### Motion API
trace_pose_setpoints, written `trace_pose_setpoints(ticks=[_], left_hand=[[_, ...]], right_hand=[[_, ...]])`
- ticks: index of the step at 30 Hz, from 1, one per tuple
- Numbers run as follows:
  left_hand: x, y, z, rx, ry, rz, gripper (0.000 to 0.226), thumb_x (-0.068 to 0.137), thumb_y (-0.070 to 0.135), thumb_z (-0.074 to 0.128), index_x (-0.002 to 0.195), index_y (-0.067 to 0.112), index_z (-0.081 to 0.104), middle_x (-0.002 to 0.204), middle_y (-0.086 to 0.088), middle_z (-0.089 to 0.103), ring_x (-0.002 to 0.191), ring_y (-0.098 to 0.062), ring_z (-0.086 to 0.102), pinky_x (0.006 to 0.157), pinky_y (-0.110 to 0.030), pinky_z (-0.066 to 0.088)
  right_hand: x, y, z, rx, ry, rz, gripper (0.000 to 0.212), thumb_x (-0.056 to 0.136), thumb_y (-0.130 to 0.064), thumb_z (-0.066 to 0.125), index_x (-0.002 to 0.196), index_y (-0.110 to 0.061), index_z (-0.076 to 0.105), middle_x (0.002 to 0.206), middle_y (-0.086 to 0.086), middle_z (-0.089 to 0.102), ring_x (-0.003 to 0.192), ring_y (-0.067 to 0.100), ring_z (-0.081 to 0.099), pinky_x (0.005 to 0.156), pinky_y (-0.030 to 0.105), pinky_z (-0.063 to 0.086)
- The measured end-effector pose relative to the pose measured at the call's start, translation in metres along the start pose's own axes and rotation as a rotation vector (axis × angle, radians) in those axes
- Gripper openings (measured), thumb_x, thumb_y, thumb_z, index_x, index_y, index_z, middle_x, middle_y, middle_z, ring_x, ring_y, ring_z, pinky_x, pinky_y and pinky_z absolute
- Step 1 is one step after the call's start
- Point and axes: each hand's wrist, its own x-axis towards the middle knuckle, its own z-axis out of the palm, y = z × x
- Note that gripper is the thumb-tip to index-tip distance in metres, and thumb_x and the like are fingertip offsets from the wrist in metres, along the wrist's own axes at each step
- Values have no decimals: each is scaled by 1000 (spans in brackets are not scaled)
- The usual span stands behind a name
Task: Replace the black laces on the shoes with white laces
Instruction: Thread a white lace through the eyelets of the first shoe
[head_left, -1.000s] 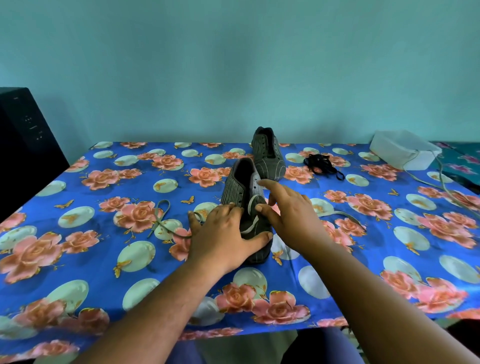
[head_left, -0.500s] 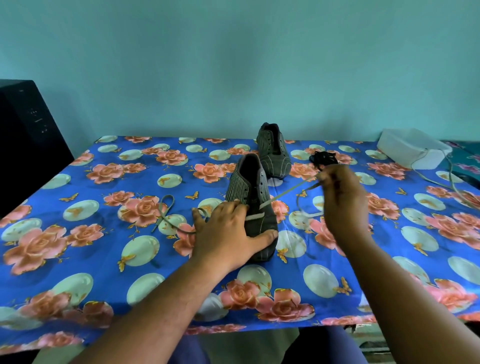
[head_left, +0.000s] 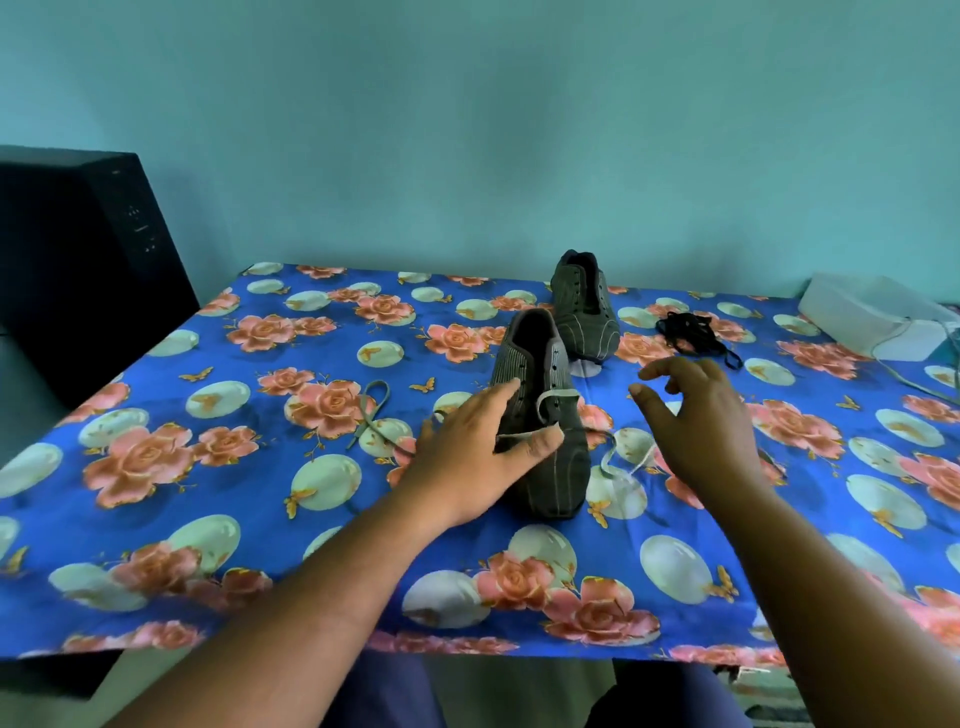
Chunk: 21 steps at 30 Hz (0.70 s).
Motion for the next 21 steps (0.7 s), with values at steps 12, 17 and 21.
trace_pose_setpoints(ticks=[12, 17, 21], left_hand=[[-18, -117, -63, 441, 287, -300, 39, 94, 56, 60, 116, 24, 62, 117, -1, 67, 102, -29, 65, 74, -38, 54], [-13, -114, -61, 414, 360, -236, 19, 97, 39, 61, 106, 27, 73, 111, 1, 71, 99, -25, 67, 71, -35, 55], [-14, -120, -61, 488, 364, -193, 16, 101, 27, 55, 100, 23, 71, 109, 1, 66, 100, -27, 64, 65, -34, 42]], right_hand=[[-11, -110, 46, -12, -154, -472, 13, 93, -45, 66, 97, -33, 68, 90, -11, 62, 96, 24, 55, 79, 40, 37], [-18, -132, 60, -56, -280, -523, 16, 94, -50, 63, 102, -38, 68, 89, -15, 60, 99, 17, 53, 86, 40, 34], [-23, -142, 65, -49, -360, -542, 19, 96, -50, 60, 110, -40, 68, 97, -16, 63, 105, 15, 51, 95, 43, 34]])
